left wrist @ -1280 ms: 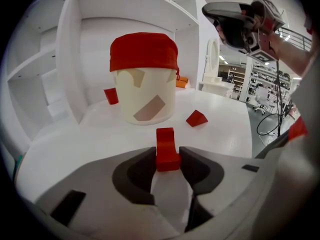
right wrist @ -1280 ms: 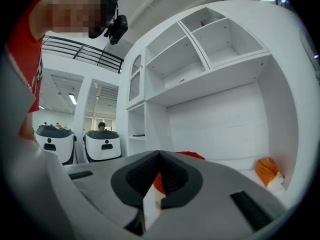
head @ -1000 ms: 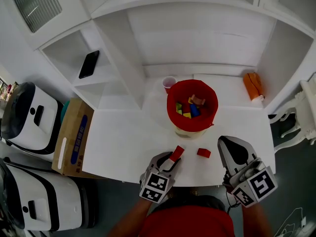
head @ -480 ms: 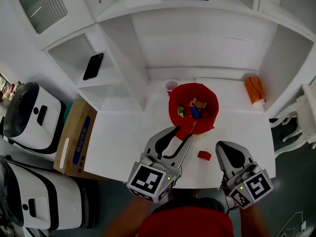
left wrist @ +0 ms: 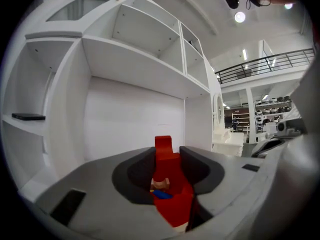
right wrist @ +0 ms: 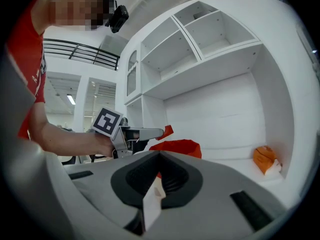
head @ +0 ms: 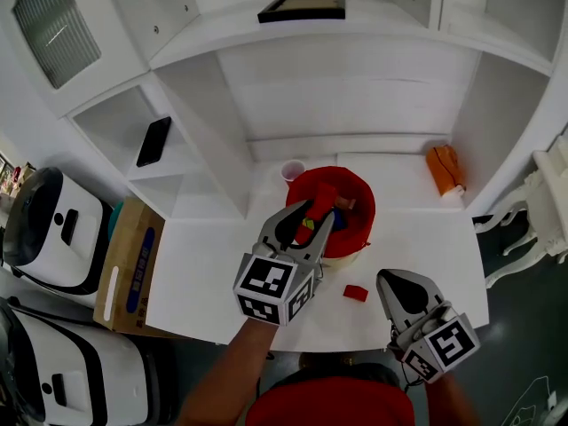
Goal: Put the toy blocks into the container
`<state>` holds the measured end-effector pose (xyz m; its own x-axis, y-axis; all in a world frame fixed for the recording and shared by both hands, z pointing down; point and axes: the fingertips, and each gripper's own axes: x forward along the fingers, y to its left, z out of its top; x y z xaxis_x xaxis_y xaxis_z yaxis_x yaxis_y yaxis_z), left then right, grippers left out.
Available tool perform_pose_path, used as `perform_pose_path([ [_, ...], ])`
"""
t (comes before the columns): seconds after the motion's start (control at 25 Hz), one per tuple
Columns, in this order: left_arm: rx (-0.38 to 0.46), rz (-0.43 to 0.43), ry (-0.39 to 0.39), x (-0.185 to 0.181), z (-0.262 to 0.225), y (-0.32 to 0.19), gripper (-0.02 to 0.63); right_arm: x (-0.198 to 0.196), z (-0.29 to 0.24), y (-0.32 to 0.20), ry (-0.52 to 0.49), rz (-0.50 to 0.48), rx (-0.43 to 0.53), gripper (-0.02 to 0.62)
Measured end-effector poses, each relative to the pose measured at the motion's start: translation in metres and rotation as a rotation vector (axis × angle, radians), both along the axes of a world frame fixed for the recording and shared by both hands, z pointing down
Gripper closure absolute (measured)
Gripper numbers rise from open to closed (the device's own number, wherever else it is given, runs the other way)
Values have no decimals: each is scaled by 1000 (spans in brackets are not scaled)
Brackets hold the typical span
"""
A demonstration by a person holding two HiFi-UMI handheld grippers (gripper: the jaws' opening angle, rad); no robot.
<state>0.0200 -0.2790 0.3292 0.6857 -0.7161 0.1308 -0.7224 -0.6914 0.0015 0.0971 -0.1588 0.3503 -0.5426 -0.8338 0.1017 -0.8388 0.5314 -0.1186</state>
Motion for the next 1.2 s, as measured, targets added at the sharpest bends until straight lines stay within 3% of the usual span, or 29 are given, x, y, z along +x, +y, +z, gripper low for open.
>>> perform_pose_path([
  [0.28,24,40,17,9,-3,4,435,-2,21,-6,42,-30,-60,558],
  [0.36,39,45,25,6,-6,12,542,-3,32,-7,77,-49,-78,557],
  [0.44,45,47,26,3,-4,20,589,-4,47,-7,123,-71,-104,555],
  [0.68,19,55,64,-8,10,53,589,-9,108,-2,265,-170,-204,513],
  [0.88,-34,60,82,-13,33,76,589,-22,163,1,426,-298,-321,399],
  [1.2,-86,75,65,-13,45,94,589,-28,213,-6,531,-372,-436,390],
])
